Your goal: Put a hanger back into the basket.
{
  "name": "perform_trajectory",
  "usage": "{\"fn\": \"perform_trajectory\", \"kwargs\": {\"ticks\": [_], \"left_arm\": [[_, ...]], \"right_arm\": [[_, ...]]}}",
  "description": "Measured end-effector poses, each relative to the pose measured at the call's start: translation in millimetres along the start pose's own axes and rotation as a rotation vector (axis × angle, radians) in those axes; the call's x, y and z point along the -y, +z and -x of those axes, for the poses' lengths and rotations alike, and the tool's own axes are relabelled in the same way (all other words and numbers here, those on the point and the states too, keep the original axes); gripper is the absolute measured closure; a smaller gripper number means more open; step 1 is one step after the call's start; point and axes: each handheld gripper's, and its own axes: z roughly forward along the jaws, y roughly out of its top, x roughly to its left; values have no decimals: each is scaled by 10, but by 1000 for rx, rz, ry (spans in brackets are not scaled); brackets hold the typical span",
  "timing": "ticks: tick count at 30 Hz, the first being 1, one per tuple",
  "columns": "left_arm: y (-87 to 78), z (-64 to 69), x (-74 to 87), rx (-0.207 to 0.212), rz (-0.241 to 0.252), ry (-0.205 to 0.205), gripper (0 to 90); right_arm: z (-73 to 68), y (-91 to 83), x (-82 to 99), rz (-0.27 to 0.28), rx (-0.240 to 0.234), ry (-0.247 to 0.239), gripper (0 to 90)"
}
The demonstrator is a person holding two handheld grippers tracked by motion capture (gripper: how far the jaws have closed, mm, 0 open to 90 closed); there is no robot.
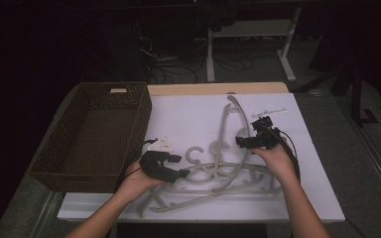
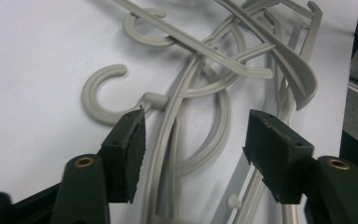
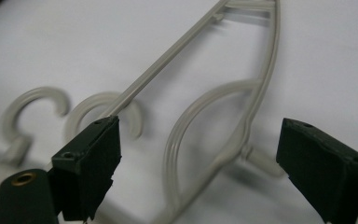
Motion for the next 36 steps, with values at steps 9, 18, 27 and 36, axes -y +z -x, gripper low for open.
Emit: {"fn": "perform_trajectory", "kwargs": {"ticks": [9,18,27,36], "left_arm": [[36,-28,34,-2,14,-15,335],[55,-31,47,-9,14,-18,280],[63,-22,40,-15,15,-22,278],[38,-30,37,-21,35,-32,275]], "right_arm": [[237,676,-492,-140,87,45,250],[402,930,-621,-239,128,82,546],[412,907,-688,-242,134,50,771],[113,729,-914,-245,61,-174,810]]}}
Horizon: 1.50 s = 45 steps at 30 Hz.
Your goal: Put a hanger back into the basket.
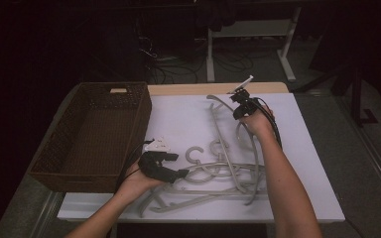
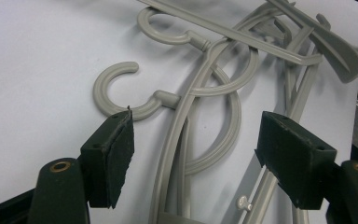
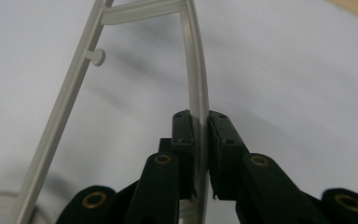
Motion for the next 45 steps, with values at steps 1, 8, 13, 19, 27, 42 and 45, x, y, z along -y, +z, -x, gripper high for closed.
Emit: {"fn": "perform_trajectory", "kwargs": {"ticks": [1,8,13,19,27,42,45], "left_arm": [[-4,-1,0,-1,1,0,274],[-29,-5,-8,-6,16,-7,271],[-30,-6,-5,-9,16,-8,271],[-29,-12,5,-10,12,-6,271],[-29,-21,13,-12,9,-11,268],[-24,-43,24,-27,3,-16,267],[-14,-41,25,-27,0,-14,266]], "right_arm": [[-45,-24,-21,0,-8,-45,811],[-474,-51,-40,0,-152,-328,810],[-852,12,-19,0,-238,-493,809],[-1136,126,20,-25,-288,-572,724],[-1005,-145,138,84,-323,-400,530],[-586,-701,1277,97,-196,-195,578],[-541,-705,1477,108,-191,-150,598]]}}
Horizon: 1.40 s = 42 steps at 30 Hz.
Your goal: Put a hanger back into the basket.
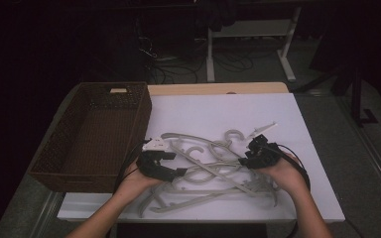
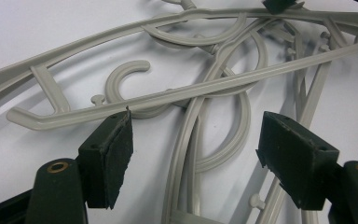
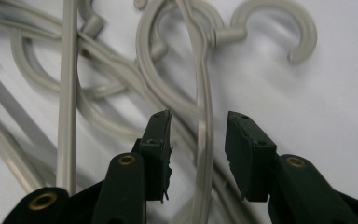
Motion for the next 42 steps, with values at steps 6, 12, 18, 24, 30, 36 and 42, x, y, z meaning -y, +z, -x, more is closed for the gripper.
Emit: {"fn": "perform_trajectory", "kwargs": {"ticks": [6,12,18,24,30,36,42], "left_arm": [[22,14,1,3,-8,10,266],[30,7,3,1,-9,9,266],[26,7,-3,-4,-11,13,266],[25,21,-39,-5,-5,20,266],[36,18,-213,-12,3,29,266],[179,-68,-449,-74,-11,62,270],[482,-196,-574,-104,-93,119,301]], "right_arm": [[-69,11,202,-9,18,7,619],[-52,86,201,-24,19,-7,683],[-29,72,224,-17,51,-41,806],[14,-5,241,20,28,-56,812],[42,-103,234,62,25,-85,814],[61,-215,237,99,1,-92,815],[78,-248,238,120,-18,-105,814]]}}
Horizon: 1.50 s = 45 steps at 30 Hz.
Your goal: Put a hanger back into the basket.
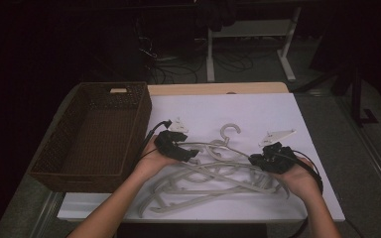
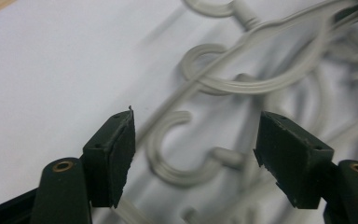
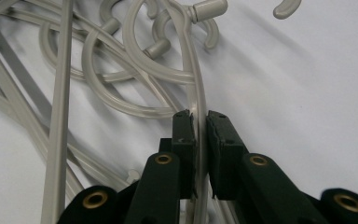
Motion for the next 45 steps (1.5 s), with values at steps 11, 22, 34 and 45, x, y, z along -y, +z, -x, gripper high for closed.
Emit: {"fn": "perform_trajectory", "kwargs": {"ticks": [11,22,34,45], "left_arm": [[318,-6,-30,-15,-93,134,478],[279,10,-21,-5,-83,211,677],[111,100,13,20,-102,328,762],[-28,189,34,110,-110,322,822]], "right_arm": [[-41,0,-42,25,-32,-35,814],[-49,-14,-51,38,-61,-44,813],[29,-19,-90,25,-82,-78,793],[253,36,-198,23,-164,-93,703]]}}
